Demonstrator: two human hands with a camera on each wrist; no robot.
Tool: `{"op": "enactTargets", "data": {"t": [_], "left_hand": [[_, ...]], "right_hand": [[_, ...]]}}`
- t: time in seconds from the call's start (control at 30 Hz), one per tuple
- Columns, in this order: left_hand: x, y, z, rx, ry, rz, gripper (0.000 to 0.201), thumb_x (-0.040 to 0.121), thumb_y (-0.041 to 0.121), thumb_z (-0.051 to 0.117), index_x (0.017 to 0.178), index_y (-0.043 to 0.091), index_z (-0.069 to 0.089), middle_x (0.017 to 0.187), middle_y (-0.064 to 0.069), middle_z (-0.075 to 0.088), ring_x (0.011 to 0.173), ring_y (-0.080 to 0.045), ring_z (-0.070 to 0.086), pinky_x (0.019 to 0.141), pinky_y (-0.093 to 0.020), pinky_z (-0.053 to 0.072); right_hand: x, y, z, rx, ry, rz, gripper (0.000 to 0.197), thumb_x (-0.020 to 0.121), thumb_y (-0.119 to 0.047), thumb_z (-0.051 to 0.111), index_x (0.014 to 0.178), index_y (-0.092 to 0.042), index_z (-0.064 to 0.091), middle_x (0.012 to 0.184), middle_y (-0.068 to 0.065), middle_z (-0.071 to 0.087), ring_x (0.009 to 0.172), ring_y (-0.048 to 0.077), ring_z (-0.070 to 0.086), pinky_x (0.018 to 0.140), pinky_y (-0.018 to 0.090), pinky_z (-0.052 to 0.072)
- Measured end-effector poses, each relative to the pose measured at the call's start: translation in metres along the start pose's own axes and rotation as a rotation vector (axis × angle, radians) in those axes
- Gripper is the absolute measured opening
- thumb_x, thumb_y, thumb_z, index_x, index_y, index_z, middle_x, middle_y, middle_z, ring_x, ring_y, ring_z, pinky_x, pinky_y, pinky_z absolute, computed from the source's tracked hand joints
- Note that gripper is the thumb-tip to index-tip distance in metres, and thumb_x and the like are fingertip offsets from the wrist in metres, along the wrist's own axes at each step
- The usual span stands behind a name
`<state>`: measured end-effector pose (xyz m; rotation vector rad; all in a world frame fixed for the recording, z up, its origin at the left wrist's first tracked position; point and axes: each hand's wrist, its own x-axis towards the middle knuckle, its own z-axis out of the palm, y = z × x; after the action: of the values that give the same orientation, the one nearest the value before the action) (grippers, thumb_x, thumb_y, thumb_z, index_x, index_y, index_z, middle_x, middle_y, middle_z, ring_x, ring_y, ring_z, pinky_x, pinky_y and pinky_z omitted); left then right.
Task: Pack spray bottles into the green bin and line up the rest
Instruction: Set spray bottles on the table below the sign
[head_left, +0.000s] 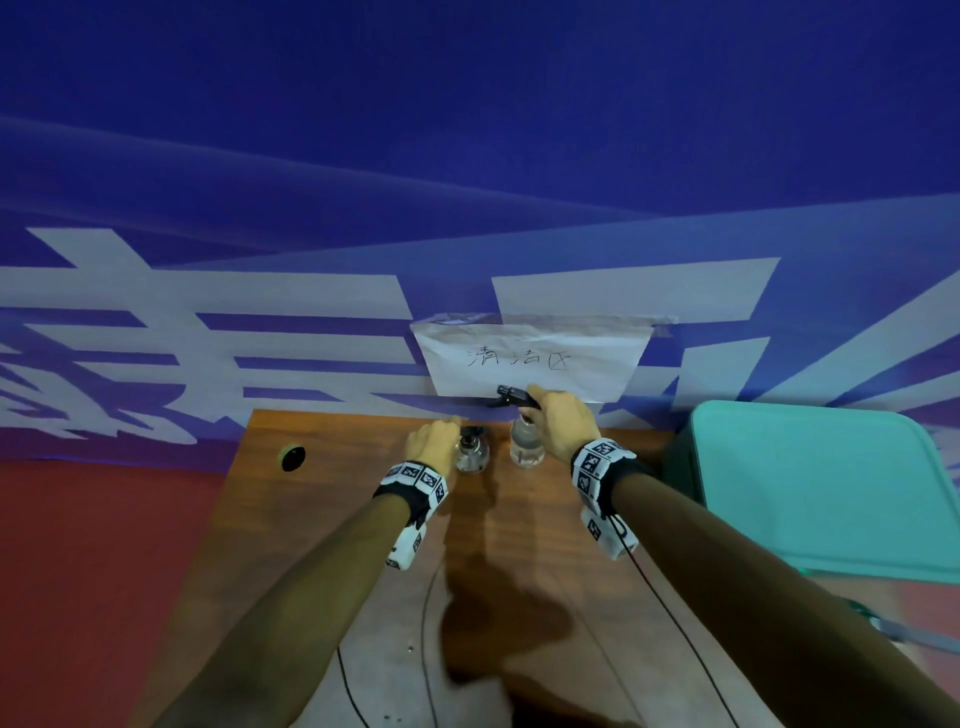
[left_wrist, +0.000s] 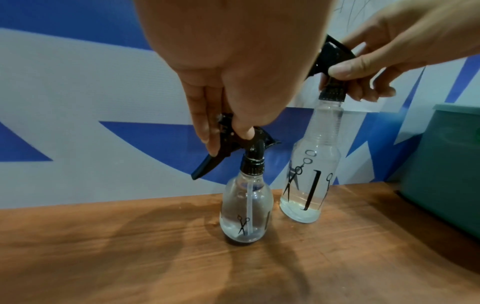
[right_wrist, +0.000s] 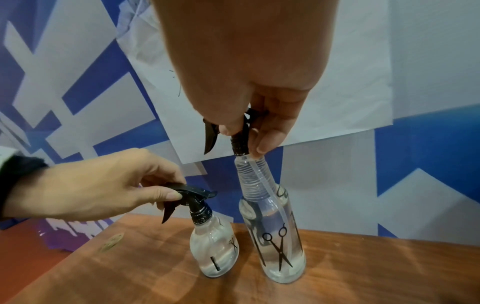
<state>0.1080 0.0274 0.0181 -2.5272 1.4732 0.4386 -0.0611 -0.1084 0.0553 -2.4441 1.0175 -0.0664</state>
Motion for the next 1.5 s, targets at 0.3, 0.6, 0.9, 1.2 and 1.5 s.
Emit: {"op": "enactTargets", "data": {"t": [0.3,0.6,0.9,1.2,1.5], "left_hand": [[0.036,-0.020,-0.006,-0.079,0.103,0.054,0.034,0.093,0.007,0.054,0.126,0.012,0.052,0.122,-0.011,0.064,0.108,-0.033,0.064,0.085,-0.041,0.052],[0.044,-0.019,-0.001,-0.068,0.151,0.129,0.033,0.097,0.012,0.053,0.129,0.016,0.053,0.131,-0.007,0.061,0.117,-0.031,0.060,0.089,-0.042,0.052],[0.036,-0.012,0.000,-0.068,0.136,0.108,0.047,0.095,0.002,0.051,0.141,0.012,0.042,0.141,-0.010,0.052,0.125,-0.032,0.054,0.097,-0.042,0.045],[0.002,-0.009,-0.024,-0.207,0.246,-0.007,0.055,0.089,0.010,0.065,0.139,0.013,0.041,0.141,-0.007,0.049,0.129,-0.027,0.047,0.108,-0.041,0.039],[-0.101,0.047,-0.053,-0.342,0.504,0.105,0.036,0.091,0.021,0.063,0.125,0.019,0.051,0.118,0.001,0.056,0.107,-0.016,0.054,0.092,-0.030,0.048]], "right_hand": [[0.035,-0.011,0.009,-0.001,-0.012,-0.053,0.013,0.101,-0.033,0.051,0.111,-0.026,0.055,0.086,0.005,0.068,0.076,0.029,0.063,0.066,0.036,0.052],[0.040,-0.009,0.015,0.022,0.000,-0.063,0.011,0.101,-0.034,0.051,0.110,-0.029,0.055,0.085,0.001,0.067,0.074,0.023,0.063,0.067,0.040,0.057],[0.038,-0.010,0.022,0.031,0.022,-0.052,0.014,0.101,-0.033,0.051,0.115,-0.029,0.052,0.090,0.004,0.067,0.077,0.027,0.062,0.069,0.043,0.056],[0.017,-0.008,0.036,0.633,0.102,0.288,0.045,0.086,-0.031,0.077,0.124,-0.017,0.056,0.098,-0.001,0.066,0.092,0.016,0.066,0.087,0.036,0.056],[-0.088,0.022,-0.027,0.759,0.268,0.330,0.031,0.091,-0.025,0.072,0.117,-0.012,0.064,0.105,0.005,0.067,0.094,0.018,0.064,0.076,0.025,0.046]]}}
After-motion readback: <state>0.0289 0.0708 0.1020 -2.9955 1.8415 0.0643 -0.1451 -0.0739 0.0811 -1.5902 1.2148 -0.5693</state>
